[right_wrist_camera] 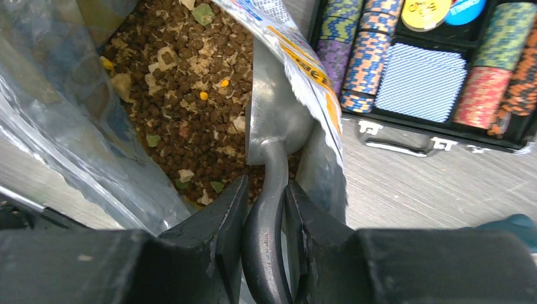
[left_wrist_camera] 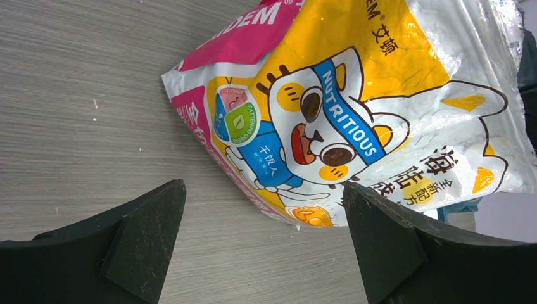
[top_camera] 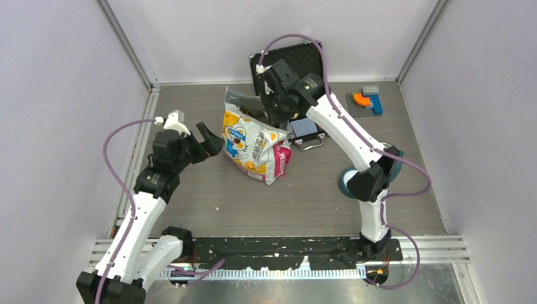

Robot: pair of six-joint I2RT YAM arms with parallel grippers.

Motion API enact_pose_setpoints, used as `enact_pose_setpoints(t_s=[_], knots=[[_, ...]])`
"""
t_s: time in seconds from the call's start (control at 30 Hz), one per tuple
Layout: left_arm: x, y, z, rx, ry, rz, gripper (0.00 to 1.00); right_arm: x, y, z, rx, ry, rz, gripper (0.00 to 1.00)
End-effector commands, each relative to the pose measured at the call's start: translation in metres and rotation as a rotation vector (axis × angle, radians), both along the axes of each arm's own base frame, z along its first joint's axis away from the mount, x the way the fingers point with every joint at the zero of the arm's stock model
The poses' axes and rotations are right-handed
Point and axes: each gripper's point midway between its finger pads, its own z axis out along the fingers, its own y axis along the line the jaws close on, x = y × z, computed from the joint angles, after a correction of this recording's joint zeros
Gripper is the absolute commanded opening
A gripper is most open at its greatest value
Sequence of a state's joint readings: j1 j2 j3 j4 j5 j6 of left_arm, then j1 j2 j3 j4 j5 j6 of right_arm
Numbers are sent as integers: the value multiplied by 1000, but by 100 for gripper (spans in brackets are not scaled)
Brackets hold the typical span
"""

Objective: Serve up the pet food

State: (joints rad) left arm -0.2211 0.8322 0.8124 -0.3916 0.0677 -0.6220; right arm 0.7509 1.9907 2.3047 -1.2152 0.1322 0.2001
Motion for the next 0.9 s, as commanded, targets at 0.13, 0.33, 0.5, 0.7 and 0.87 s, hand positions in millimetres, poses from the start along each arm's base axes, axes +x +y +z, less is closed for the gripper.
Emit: enact_pose_setpoints(t_s=[0.13,0.33,0.5,0.7,0.87], knots=[[1,-5,19,-34,-70,-21,99,-16,60,-12,281,150,54,5],[-5,-2,26,-41,-93,-9,99,-16,87,25,615,175,-5,5],[-8,4,27,-27,-104,17,99,-16,89,44,773,164,-60,5],[-9,5,28,-21,-111,15,99,-23,78,76,909,131,-75,5],[-7,5,26,-21,-115,16,99,-27,66,85,943,96,-99,5]])
